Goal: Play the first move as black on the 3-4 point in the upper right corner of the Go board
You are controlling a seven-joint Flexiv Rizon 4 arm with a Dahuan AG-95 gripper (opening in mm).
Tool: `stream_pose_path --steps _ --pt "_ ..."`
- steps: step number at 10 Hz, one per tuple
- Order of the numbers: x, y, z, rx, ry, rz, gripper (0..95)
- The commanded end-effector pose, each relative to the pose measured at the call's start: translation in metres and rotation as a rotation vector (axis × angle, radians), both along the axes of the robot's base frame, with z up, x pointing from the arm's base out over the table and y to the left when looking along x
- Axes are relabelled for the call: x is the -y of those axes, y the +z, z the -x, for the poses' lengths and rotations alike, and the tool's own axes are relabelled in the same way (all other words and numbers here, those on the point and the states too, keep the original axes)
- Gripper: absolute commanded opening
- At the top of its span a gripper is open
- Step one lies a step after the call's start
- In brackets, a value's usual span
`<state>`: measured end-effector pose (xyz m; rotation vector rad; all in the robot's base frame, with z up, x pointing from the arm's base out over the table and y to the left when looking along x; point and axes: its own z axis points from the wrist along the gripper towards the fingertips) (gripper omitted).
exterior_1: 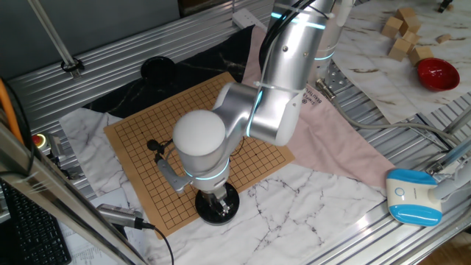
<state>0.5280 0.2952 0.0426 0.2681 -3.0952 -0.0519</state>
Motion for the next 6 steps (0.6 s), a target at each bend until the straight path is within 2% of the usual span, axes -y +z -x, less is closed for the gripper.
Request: stream_pose_path --steps 1,3,6 --pt "0.0 0.001 -0.001 0.001 0.003 0.001 0.0" --pt "0.001 0.006 -0.001 -0.002 0.003 -0.002 0.0" --pt "0.002 0.022 0.0 -0.025 0.004 0.0 0.0"
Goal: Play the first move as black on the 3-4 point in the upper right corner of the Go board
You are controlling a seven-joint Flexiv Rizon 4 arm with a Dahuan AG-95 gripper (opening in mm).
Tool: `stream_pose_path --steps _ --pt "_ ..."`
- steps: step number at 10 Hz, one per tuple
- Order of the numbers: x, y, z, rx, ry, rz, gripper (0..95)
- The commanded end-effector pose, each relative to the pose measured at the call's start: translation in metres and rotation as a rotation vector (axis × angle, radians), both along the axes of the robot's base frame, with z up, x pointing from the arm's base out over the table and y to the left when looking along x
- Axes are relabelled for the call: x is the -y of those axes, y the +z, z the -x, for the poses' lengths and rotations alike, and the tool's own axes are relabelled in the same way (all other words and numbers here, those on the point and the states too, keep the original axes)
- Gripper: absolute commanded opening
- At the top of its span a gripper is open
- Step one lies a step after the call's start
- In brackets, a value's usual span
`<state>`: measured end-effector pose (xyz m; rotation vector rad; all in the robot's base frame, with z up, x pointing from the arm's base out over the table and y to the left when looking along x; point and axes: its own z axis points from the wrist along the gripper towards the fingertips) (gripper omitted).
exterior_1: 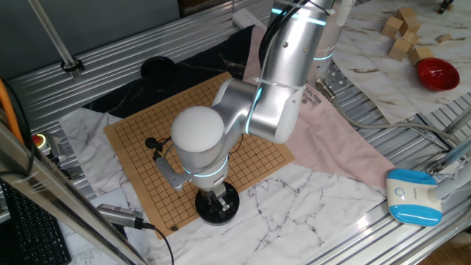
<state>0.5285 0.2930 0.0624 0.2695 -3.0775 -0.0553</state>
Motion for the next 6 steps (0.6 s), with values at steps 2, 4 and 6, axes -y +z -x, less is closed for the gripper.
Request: stream_pose_path --steps 2,4,6 --pt "0.0011 0.005 0.0014 -0.013 0.005 0.001 0.0" --pt "0.0011 0.0036 0.002 -0.014 0.004 0.0 0.0" --pt "0.001 -0.0002 0.0025 -0.012 0.01 -0.001 19.0"
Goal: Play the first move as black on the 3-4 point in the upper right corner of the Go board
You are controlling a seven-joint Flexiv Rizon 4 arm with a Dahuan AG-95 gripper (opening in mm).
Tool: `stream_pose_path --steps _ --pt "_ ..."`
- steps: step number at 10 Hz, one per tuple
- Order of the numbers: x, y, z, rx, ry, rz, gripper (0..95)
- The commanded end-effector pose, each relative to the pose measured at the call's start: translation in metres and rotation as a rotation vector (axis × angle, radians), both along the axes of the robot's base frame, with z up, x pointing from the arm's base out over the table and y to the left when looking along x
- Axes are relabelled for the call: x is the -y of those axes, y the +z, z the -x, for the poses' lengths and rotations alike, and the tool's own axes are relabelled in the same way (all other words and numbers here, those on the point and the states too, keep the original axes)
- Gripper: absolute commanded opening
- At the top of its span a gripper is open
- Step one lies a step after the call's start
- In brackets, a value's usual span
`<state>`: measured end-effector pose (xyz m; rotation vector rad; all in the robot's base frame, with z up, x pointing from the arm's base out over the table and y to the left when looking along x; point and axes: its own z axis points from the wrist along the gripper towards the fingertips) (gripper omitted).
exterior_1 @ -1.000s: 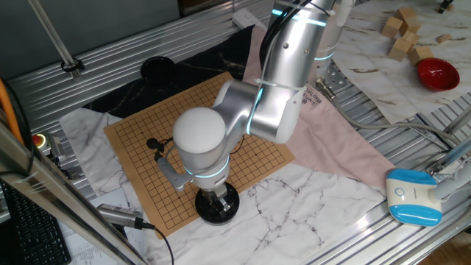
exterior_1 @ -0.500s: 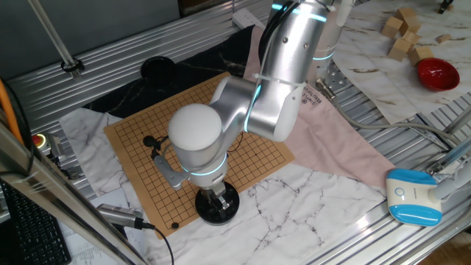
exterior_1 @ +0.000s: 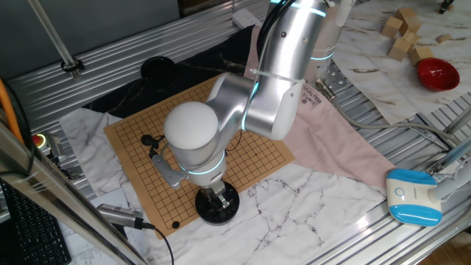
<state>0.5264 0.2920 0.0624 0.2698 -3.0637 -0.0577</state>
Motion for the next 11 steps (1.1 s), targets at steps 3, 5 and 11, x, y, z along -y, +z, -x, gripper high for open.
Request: stream_pose_path --steps 3,5,11 --pt "0.0 -0.002 0.0 0.003 0.029 -0.002 38.0" --pt "-0.001 -0.005 0.001 0.003 0.027 0.0 38.0" --pt "-0.001 -0.015 0.004 0.015 0.011 0.003 0.0"
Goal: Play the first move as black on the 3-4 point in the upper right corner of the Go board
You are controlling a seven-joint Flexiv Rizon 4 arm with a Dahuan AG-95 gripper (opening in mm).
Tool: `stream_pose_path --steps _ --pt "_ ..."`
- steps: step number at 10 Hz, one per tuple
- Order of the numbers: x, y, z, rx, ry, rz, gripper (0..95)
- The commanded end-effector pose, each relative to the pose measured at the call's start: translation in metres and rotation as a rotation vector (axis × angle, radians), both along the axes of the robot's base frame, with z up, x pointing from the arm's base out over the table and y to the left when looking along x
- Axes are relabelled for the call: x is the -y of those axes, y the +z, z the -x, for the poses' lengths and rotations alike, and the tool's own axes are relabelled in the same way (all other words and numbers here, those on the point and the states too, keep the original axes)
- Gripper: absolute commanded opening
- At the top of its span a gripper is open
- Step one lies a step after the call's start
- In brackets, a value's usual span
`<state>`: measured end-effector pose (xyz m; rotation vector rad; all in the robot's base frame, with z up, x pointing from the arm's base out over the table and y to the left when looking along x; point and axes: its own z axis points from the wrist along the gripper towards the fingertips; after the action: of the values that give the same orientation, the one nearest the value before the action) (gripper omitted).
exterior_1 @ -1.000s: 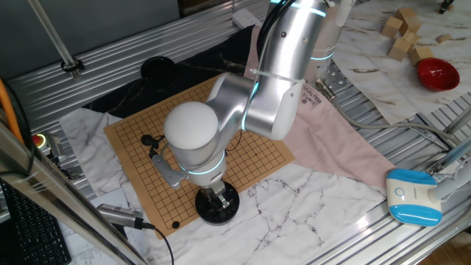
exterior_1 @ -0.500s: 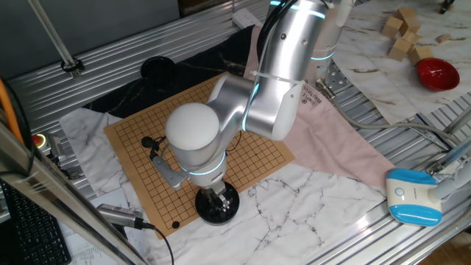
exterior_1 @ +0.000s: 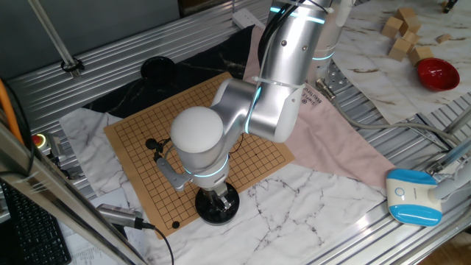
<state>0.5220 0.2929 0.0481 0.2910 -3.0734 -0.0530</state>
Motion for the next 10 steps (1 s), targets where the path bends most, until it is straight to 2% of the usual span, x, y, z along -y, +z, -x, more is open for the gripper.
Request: stream_pose_path --steps 1,2,3,10 --pt "-0.0001 -0.001 -0.0006 0.006 0.003 0.002 0.0" --pt "-0.0001 -0.0011 -0.0006 0.006 0.007 0.003 0.0" --pt "-0.0001 -0.0011 -0.0007 0.006 0.01 0.001 19.0" --pt "-0.0001 -0.0011 -0.0007 0.006 0.01 0.001 19.0"
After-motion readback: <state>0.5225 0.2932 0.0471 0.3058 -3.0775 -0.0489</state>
